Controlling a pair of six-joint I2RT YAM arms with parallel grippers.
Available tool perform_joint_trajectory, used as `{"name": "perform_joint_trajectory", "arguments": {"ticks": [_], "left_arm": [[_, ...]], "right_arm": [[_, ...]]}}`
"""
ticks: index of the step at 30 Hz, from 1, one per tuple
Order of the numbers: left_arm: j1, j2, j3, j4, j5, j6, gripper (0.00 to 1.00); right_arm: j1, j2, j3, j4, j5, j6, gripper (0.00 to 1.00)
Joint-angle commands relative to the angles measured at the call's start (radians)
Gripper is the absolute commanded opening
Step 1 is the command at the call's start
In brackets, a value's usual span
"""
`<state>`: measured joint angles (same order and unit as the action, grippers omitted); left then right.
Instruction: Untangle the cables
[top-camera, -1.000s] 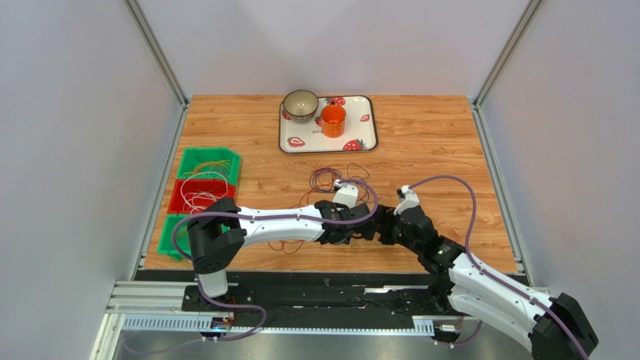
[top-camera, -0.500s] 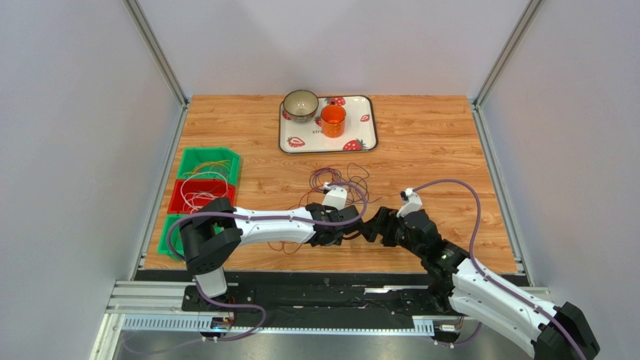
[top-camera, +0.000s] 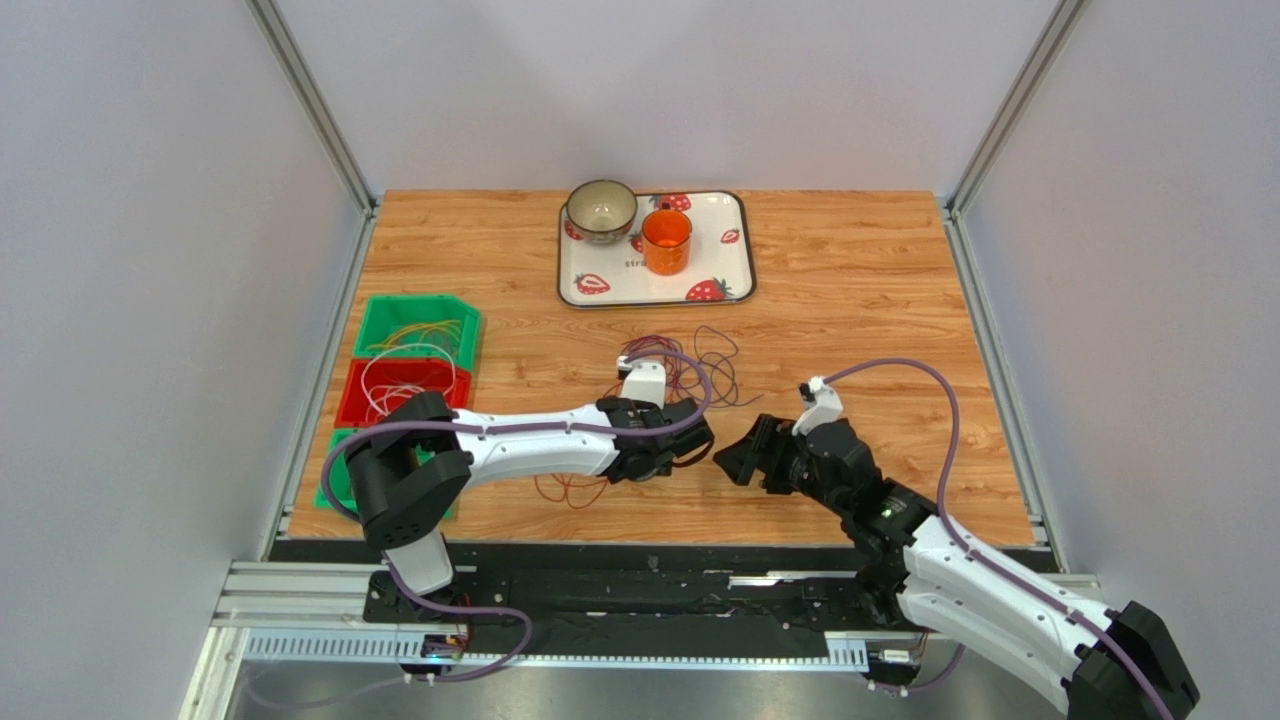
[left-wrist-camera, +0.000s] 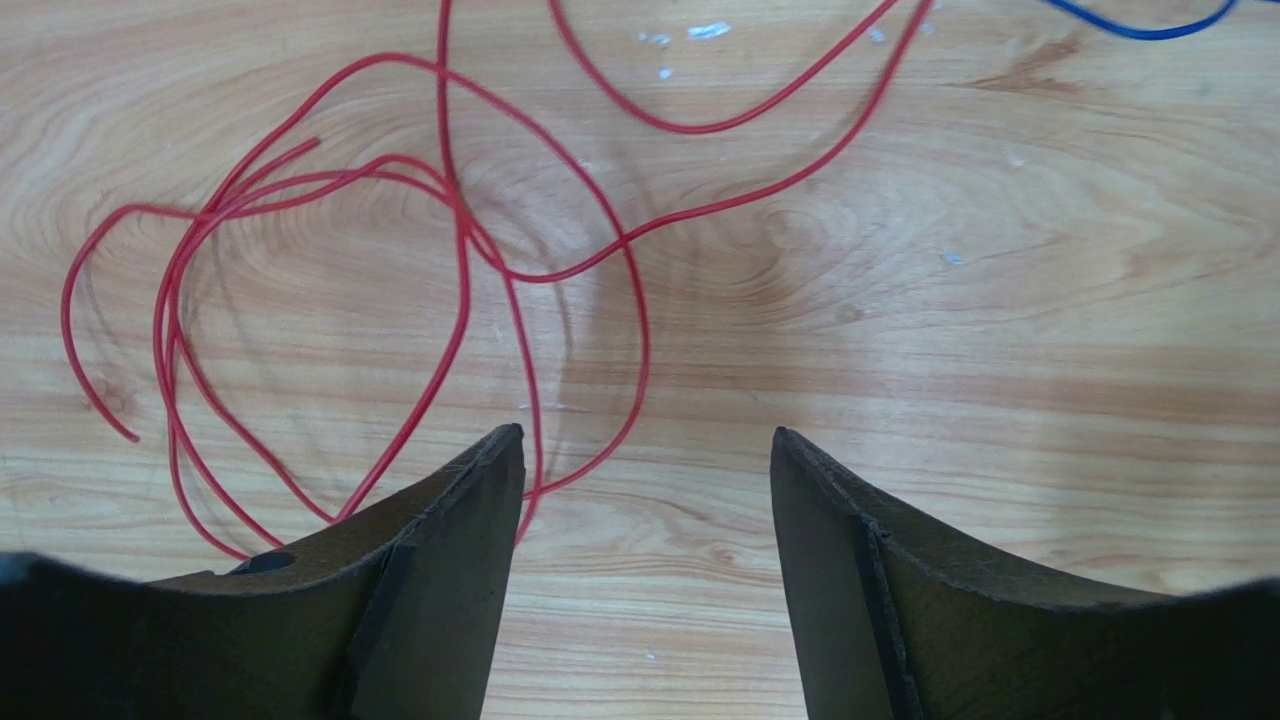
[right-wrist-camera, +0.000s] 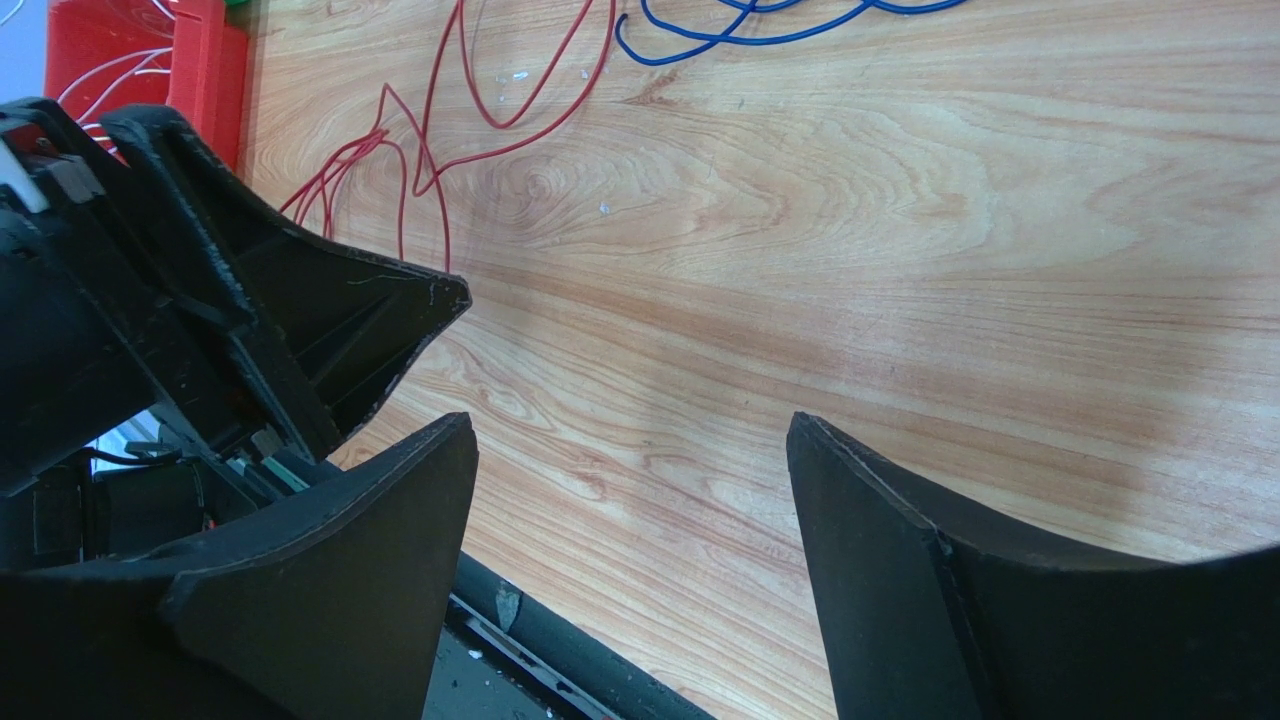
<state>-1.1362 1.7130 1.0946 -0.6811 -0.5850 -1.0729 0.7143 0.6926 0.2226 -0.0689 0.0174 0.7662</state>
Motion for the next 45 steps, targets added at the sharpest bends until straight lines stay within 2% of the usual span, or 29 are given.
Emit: {"name": "perform_joint_trajectory", "arguments": {"ticks": [1,9,12,15,18,19,21,27,35,40,45], "left_arm": [[0.019,-0.012,-0.053,0.027,-0.009,-0.070,0.70],[0.055,0.003,-0.111,0.152,0.056,-0.030,0.69],[0.056,0.031,-0.101,0.167,0.060,-0.036,0.62],[0.058,0.048,-0.094,0.175,0.062,-0.042,0.44],[0.064,0.050,-0.098,0.179,0.060,-0.048,0.23],[0.067,0.045,-0.101,0.176,0.060,-0.050,0.11],[0.069,0.034,-0.102,0.172,0.060,-0.045,0.00],[0.069,-0.073,-0.084,0.080,0.067,-0.024,0.00],[0.081,-0.424,-0.075,-0.090,0.036,0.040,0.00],[0.113,-0.648,0.002,-0.251,0.002,0.093,0.00],[0.162,-0.791,0.100,-0.406,-0.033,0.136,0.00]], "right_arm": [[-0.003,0.010,0.007,0.047,-0.002,-0.002,0.79],[-0.003,0.021,0.009,0.050,-0.036,-0.005,0.79],[-0.003,0.021,0.009,0.052,-0.037,-0.005,0.79],[-0.003,0.021,0.008,0.058,-0.039,-0.004,0.79],[-0.003,0.021,0.008,0.058,-0.040,-0.005,0.79],[-0.003,0.015,0.004,0.058,-0.040,-0.007,0.79],[-0.004,0.007,0.001,0.057,-0.040,-0.007,0.79],[-0.003,-0.015,-0.006,0.060,-0.040,-0.008,0.80],[-0.003,0.027,0.011,0.060,-0.048,-0.010,0.79],[-0.003,0.033,0.015,0.057,-0.048,-0.010,0.79],[-0.003,0.039,0.021,0.052,-0.051,-0.011,0.78]]}}
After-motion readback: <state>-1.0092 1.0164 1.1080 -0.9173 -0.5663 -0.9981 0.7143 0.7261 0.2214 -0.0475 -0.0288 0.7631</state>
